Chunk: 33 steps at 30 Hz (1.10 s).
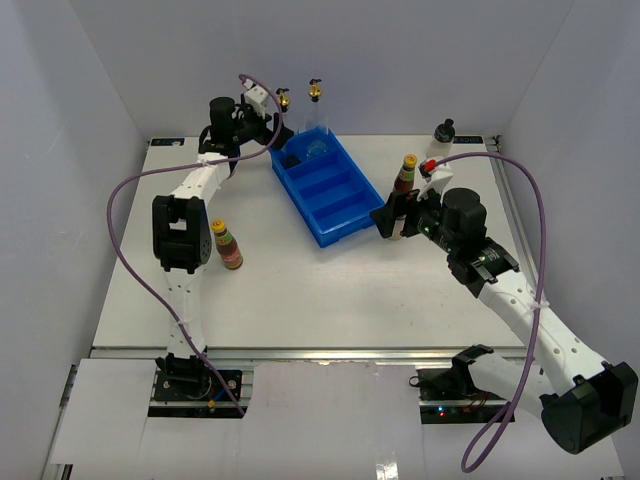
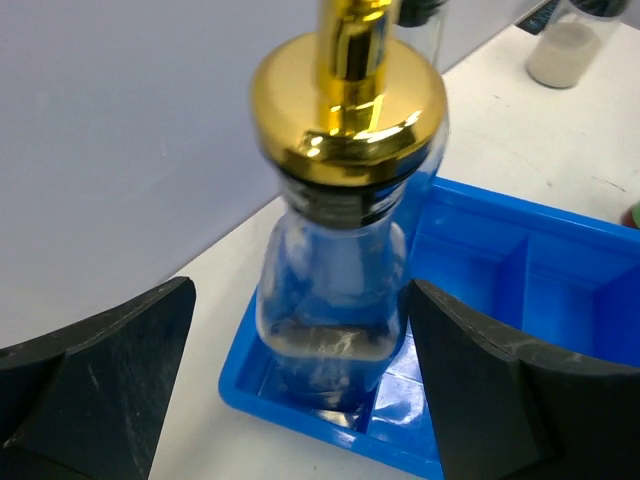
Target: Organize the condiment bottles
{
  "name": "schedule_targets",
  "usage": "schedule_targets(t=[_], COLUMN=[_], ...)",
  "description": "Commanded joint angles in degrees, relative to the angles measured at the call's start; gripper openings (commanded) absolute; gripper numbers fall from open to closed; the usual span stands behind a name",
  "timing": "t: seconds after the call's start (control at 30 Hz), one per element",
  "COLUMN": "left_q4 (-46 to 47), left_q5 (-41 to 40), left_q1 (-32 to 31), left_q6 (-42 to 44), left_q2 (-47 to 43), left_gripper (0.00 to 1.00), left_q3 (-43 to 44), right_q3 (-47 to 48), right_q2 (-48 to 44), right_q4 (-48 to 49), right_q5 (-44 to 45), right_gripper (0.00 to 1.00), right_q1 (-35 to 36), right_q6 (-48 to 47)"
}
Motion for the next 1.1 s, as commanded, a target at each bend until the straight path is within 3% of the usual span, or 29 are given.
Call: schedule_targets(t=[0.0,0.1,0.33,0.47,0.63,0.77,0.9,1.07], left_q4=[2.22,0.37,-4.19,-6.83,-15.99,-28.76,-37.76,-39.5], left_q5=[-7.18,-12.02,-13.13,-21.51,-39.25,-48.03,-48.86,-47.72], left_q1=[0.04,0.04,0.04,0.04,0.04,0.04,-0.09,-1.54], left_q6=[-1.3,-5.71,-9.94,-11.73,-18.13,-21.82,-23.29,-23.42], left_q2=[-10.6,-13.13,-18.89,-24.15,-35.35,-43.38,-53.4,-66.4], left_gripper=[0.98,0.98,0.98,0.98,0.91,0.9,0.91,0.82], left_q3=[-5.5,-4.38,-5.22,-8.87,-17.18,-23.45,-33.6,-46.75], right_q3=[0.1,-0.1,0.17,0.61,0.32,-0.02,-0.42,0.02], right_q2=[-2.25,-1.99,-3.7,-5.22,-7.33,-8.16,-8.64,-8.33], right_q4=[1.72,1.15,-0.96,-2.14,-3.42,-5.23,-5.98,-7.35], right_q5=[0.14,0.41,-0.47,-0.65,-2.09,-3.66,-5.03,-5.53], right_gripper=[0.93,0.93,0.93,0.93,0.92,0.93,0.93,0.93], right_q1=[-0.2,-0.2,-0.18,-0.2,-0.17,-0.11,-0.11,-0.04], right_q6=[-1.22,-1.22,-0.95,-0.95,-0.26,0.01,-0.61,-0.72])
